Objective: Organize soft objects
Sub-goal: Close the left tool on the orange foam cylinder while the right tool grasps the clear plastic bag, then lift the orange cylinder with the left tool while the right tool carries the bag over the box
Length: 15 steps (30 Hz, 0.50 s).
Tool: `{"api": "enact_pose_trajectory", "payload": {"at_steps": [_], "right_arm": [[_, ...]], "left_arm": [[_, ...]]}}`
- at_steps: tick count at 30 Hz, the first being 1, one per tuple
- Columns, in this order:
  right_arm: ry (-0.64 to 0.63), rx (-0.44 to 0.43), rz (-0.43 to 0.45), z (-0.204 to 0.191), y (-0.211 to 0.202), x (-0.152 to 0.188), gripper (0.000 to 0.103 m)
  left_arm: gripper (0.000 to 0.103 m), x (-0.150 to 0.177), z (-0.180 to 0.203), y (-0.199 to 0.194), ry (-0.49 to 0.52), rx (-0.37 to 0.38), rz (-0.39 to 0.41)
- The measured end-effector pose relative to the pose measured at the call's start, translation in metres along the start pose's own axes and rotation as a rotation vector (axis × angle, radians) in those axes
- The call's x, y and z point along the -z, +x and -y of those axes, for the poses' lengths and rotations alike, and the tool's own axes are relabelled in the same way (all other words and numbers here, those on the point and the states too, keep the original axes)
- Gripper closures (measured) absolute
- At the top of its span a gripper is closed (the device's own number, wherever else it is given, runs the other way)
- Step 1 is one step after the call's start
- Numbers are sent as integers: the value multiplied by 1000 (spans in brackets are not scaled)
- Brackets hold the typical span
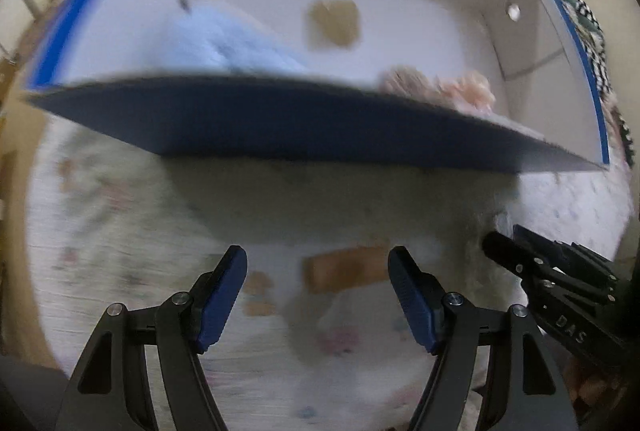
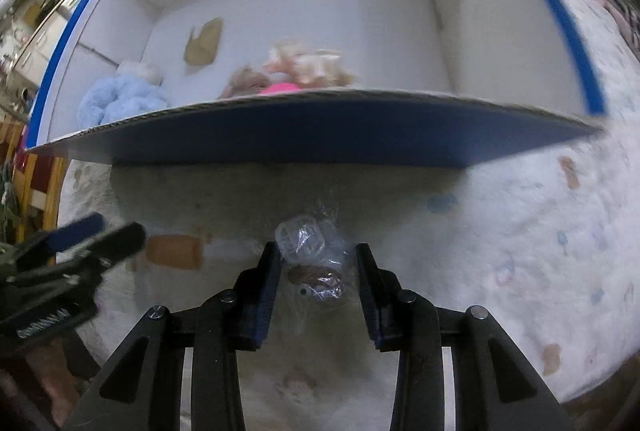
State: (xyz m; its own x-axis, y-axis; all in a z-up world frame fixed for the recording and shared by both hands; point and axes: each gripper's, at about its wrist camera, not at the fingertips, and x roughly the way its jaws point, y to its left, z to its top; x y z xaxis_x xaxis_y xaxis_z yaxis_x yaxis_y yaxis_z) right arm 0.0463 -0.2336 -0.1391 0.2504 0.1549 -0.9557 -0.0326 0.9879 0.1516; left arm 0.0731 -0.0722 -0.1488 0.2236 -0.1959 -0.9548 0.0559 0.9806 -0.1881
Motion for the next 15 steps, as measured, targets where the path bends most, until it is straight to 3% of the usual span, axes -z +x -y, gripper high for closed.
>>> {"api": "enact_pose_trajectory", "payload": {"at_steps": [2, 3, 5, 7, 9, 11, 15], "right_arm": [[18, 1, 10, 5, -2, 2, 63], [28, 0, 14, 9, -4, 3, 63], [37, 1, 22, 3, -1, 13, 64], [42, 7, 22, -1, 2, 15, 64], [51, 7, 18, -2, 4, 18, 64], [57, 3, 15, -7, 8, 18, 64], [57, -5, 23, -6, 3, 11, 64]], "left_arm": [[38, -1, 2, 10, -2, -5, -25], [54, -2, 2, 15, -2, -9, -32], [75, -2, 1, 24, 5, 9, -73], [77, -3, 1, 24, 10, 37, -89], [95, -7, 0, 25, 19, 110, -121], [96, -8, -2, 19, 15, 155, -119], [96, -5, -8, 7, 36, 124, -87]]}}
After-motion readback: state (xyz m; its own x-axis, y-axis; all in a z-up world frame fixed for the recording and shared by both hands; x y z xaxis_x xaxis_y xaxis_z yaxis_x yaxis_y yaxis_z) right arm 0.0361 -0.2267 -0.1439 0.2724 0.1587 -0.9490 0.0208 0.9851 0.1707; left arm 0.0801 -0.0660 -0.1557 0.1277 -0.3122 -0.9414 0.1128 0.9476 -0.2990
